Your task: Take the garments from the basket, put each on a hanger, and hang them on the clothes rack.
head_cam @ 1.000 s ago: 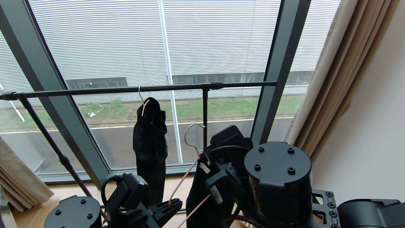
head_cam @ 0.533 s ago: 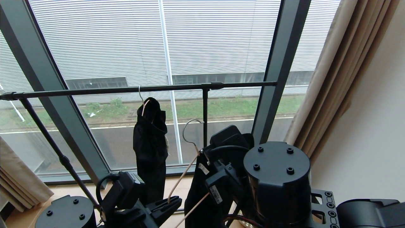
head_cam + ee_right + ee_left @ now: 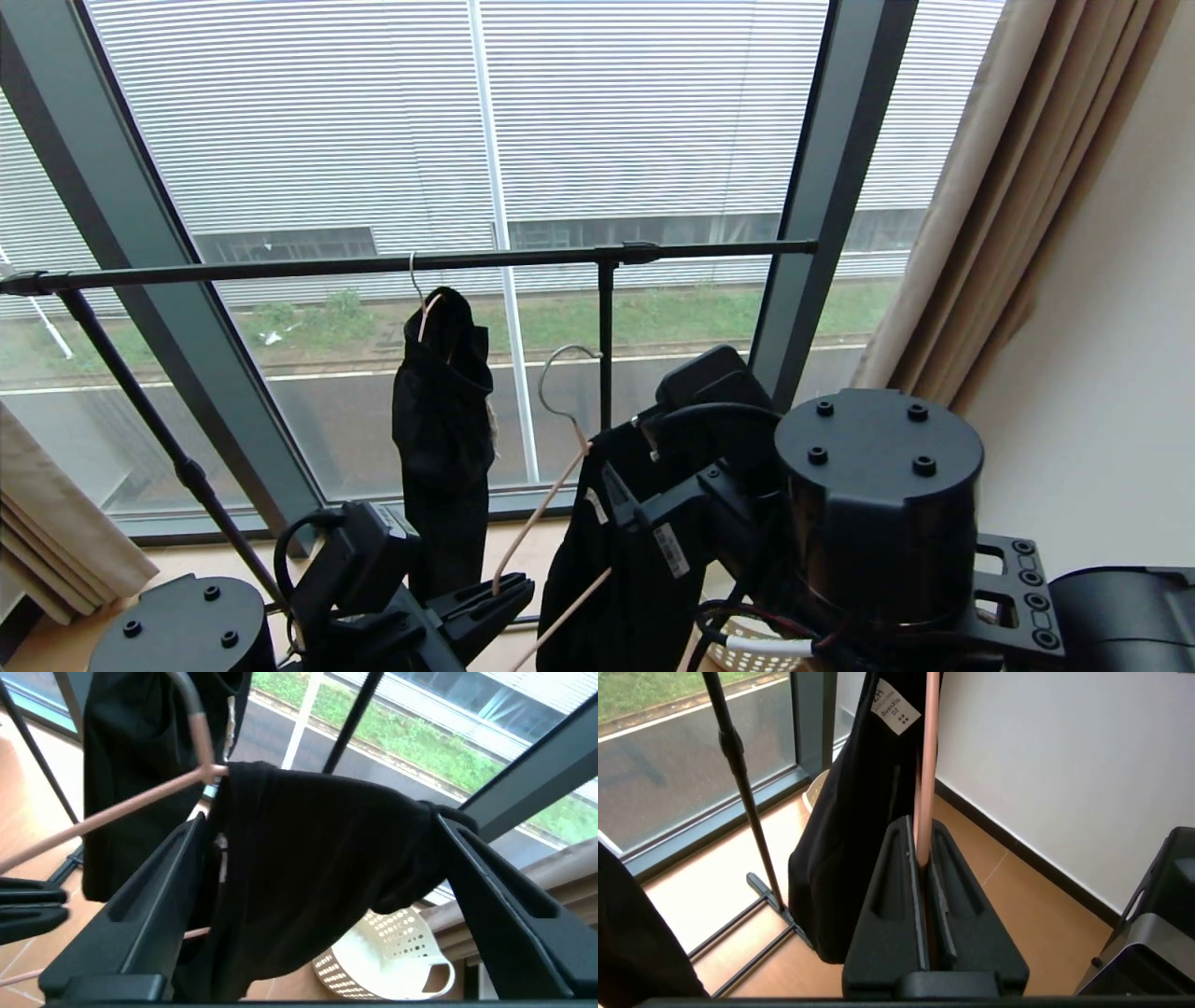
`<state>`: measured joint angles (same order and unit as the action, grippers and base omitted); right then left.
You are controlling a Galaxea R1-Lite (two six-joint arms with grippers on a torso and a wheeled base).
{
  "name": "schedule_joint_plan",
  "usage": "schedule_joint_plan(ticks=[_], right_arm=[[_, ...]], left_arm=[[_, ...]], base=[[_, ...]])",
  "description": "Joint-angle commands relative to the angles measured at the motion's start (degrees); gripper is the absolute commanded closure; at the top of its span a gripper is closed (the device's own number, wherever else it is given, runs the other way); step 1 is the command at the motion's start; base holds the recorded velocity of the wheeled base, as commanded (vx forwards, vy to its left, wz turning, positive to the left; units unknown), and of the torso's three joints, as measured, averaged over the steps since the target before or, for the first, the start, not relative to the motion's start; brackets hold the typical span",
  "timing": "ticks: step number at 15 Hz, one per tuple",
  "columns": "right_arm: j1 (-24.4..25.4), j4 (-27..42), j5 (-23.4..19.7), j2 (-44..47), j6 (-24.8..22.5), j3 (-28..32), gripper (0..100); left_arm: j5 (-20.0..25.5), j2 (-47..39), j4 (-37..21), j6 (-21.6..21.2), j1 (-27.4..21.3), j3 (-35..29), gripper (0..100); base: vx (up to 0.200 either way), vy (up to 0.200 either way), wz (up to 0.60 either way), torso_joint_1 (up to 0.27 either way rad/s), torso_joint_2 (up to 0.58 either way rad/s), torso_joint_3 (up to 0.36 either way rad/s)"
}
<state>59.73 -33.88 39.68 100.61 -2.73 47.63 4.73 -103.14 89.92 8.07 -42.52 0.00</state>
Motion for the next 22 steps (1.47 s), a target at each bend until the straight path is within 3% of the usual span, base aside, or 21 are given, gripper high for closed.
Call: schedule_joint_plan(ticks=[1,2,4,8,10,15,17,21,22], right_arm=[[-1.4,0.4,-2.2,-3.9,-1.7,-1.5,0],[-1.4,0.4,-2.9,-4.5,-2.2,-2.1,0],[-1.9,0.4,-8.7,-7.4,-8.3,-5.7,0],[-6.5,3.6,-20.1,-10.9,-14.2,-7.4,0],[-10.6,13.6,-28.3,-13.8,-16.7,-4.0,0],[-19.4,43.4,-50.4,-15.3,-28.6,11.7,0],[-20.9,48.6,-54.3,-13.3,-33.1,15.6,0],[-29.6,63.1,-65.4,-7.2,-53.1,25.8,0],[-29.9,66.6,-66.6,-6.0,-54.1,28.2,0]], left_arm=[[0.0,0.5,0.1,0.0,0.2,0.0,100],[0.0,0.5,0.1,0.1,0.2,0.0,100],[0.3,0.5,0.1,0.2,1.9,0.0,100],[0.7,1.8,0.1,0.0,3.1,0.0,100],[0.7,2.1,0.1,-1.2,3.1,0.0,100],[2.0,3.3,0.1,-1.9,2.9,0.0,100],[2.0,3.6,0.1,-1.9,2.3,0.0,100],[2.1,3.6,0.1,-2.0,-1.0,0.0,100],[2.8,3.7,0.1,-2.8,-1.2,0.0,100]], base=[[0.000,0.000,0.00,0.000,0.00,0.000],[0.000,0.000,0.00,0.000,0.00,0.000],[0.000,0.000,0.00,0.000,0.00,0.000],[0.000,0.000,0.00,0.000,0.00,0.000],[0.000,0.000,0.00,0.000,0.00,0.000],[0.000,0.000,0.00,0.000,0.00,0.000],[0.000,0.000,0.00,0.000,0.00,0.000],[0.000,0.000,0.00,0.000,0.00,0.000],[0.000,0.000,0.00,0.000,0.00,0.000]])
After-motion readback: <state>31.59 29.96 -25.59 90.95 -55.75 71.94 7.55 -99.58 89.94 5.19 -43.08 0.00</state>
